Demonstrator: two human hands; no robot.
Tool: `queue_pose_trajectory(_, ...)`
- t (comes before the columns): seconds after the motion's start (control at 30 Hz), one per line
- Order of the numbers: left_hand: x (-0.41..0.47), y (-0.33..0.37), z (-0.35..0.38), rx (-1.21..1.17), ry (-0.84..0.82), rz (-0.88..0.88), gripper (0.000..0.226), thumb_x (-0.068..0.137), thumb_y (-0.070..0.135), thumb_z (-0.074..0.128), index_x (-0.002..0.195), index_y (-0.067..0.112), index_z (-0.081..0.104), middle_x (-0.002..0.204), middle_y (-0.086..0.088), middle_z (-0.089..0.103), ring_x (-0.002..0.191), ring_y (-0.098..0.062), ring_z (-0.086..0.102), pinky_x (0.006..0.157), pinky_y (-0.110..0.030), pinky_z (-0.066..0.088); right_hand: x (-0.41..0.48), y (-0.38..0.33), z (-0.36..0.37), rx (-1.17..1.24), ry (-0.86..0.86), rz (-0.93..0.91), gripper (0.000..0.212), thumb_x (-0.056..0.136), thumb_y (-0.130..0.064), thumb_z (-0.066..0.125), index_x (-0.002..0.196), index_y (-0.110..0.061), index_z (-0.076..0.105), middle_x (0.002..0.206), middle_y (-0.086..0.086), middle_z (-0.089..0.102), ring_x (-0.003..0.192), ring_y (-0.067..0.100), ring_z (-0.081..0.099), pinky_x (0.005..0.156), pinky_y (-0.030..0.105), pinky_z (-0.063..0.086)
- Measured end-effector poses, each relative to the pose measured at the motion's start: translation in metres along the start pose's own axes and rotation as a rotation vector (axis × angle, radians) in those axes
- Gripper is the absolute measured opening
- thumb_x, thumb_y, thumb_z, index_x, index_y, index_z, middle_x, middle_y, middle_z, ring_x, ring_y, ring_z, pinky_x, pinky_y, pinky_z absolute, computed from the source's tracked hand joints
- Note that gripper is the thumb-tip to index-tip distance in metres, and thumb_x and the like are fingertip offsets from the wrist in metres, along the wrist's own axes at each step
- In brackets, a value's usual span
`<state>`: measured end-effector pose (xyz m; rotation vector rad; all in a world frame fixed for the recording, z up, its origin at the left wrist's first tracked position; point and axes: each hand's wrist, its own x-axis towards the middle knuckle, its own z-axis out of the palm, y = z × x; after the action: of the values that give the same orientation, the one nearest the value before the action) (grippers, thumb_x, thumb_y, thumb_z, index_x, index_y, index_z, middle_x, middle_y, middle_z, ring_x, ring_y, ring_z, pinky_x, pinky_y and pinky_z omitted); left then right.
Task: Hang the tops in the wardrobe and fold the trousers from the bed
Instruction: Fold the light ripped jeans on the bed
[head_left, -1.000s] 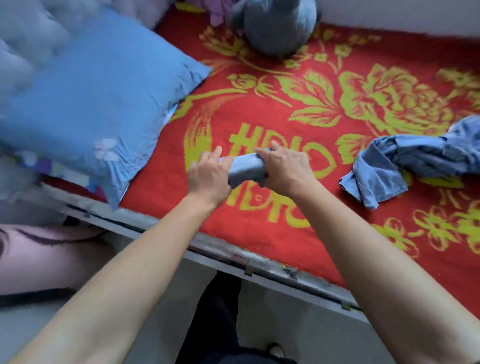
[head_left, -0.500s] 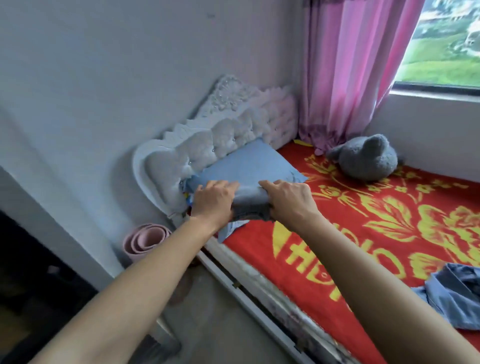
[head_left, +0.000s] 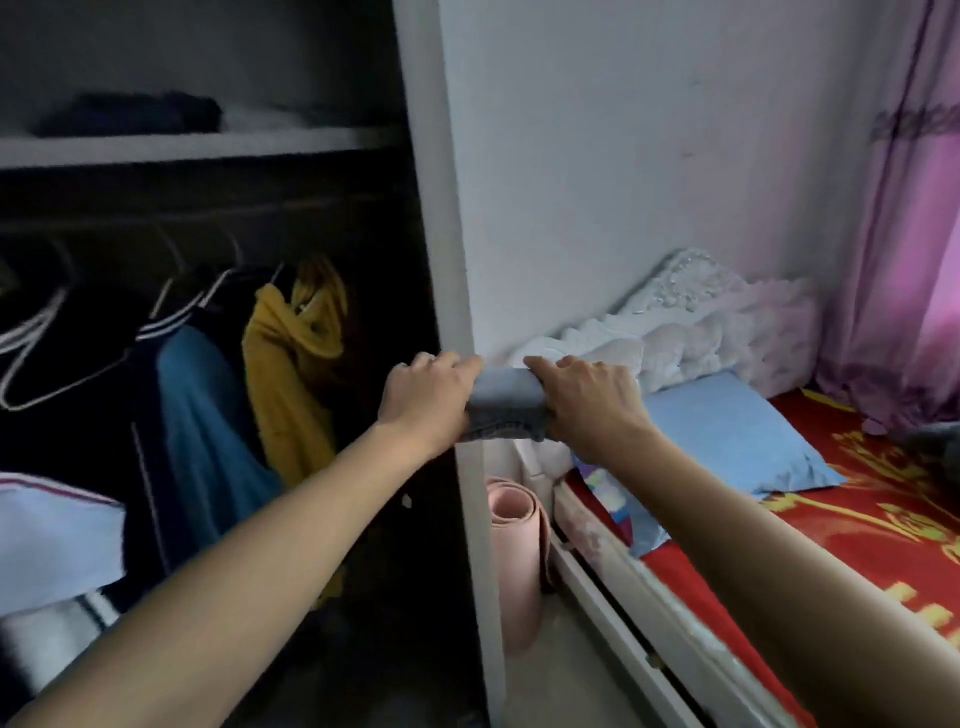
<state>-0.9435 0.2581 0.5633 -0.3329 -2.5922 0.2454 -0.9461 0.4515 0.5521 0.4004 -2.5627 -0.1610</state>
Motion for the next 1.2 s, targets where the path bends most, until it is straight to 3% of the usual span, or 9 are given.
queue_pose_trajectory(0.17, -0.058, -0.158, -0.034, 0.126, 0.044, -0.096, 0.050, 0.081, 0.022, 0.059, 0.129, 0.029, 0.044, 0.124, 0.001, 0.058, 0.111, -0.028, 0.055, 0.071, -0.037, 0.045, 0.059, -0.145, -0.049, -0.020, 0.115, -0.175, 0.055, 0.081, -0.041, 0.068, 0.130, -0.028, 0.044, 0.099, 0.004, 0.066, 0.080, 0.031, 0.067, 0.058, 0.035, 0.039)
queue_pose_trajectory(0.27, -0.075, -0.234, -0.061, 0.190, 0.068, -0.158, 0.053, 0.082, 0.027, 0.061, 0.131, 0.030, 0.042, 0.125, 0.000, 0.057, 0.111, -0.029, 0.055, 0.071, -0.038, 0.044, 0.098, -0.210, -0.085, -0.016, 0.191, -0.218, 0.044, 0.087, -0.038, 0.060, 0.128, -0.027, 0.048, 0.096, 0.003, 0.066, 0.077, 0.030, 0.067, 0.056, 0.033, 0.040)
queue_pose_trajectory(0.47, -0.063, -0.335, -0.123, 0.293, 0.207, -0.253, 0.058, 0.079, 0.029, 0.065, 0.132, 0.029, 0.041, 0.122, -0.005, 0.059, 0.107, -0.031, 0.057, 0.069, -0.039, 0.045, 0.174, -0.276, -0.156, -0.070, 0.392, -0.251, 0.036, 0.088, -0.035, 0.056, 0.122, -0.026, 0.052, 0.093, 0.004, 0.068, 0.077, 0.032, 0.067, 0.054, 0.032, 0.033)
queue_pose_trajectory(0.7, 0.019, -0.393, -0.192, 0.386, 0.494, -0.261, 0.052, 0.075, 0.023, 0.067, 0.124, 0.024, 0.049, 0.113, -0.011, 0.062, 0.101, -0.038, 0.060, 0.062, -0.038, 0.034, 0.276, -0.261, -0.237, -0.148, 0.646, -0.256, 0.029, 0.084, -0.032, 0.060, 0.111, -0.023, 0.055, 0.093, 0.009, 0.068, 0.080, 0.036, 0.067, 0.057, 0.035, 0.035)
queue_pose_trajectory(0.87, 0.107, -0.412, -0.214, 0.463, 0.653, -0.278, 0.050, 0.080, 0.025, 0.069, 0.125, 0.020, 0.047, 0.115, -0.016, 0.060, 0.102, -0.041, 0.059, 0.065, -0.040, 0.035, 0.360, -0.225, -0.258, -0.205, 0.820, -0.215, 0.035, 0.090, -0.033, 0.061, 0.121, -0.021, 0.054, 0.094, 0.013, 0.066, 0.081, 0.036, 0.065, 0.061, 0.039, 0.038)
queue_pose_trajectory(1.2, 0.303, -0.453, -0.181, 0.560, 0.627, -0.294, 0.060, 0.079, 0.032, 0.075, 0.128, 0.016, 0.044, 0.114, -0.018, 0.061, 0.099, -0.043, 0.062, 0.065, -0.040, 0.035, 0.548, -0.160, -0.205, -0.202, 0.851, -0.168, 0.046, 0.089, -0.031, 0.065, 0.130, -0.018, 0.048, 0.102, 0.017, 0.063, 0.084, 0.039, 0.063, 0.063, 0.041, 0.040)
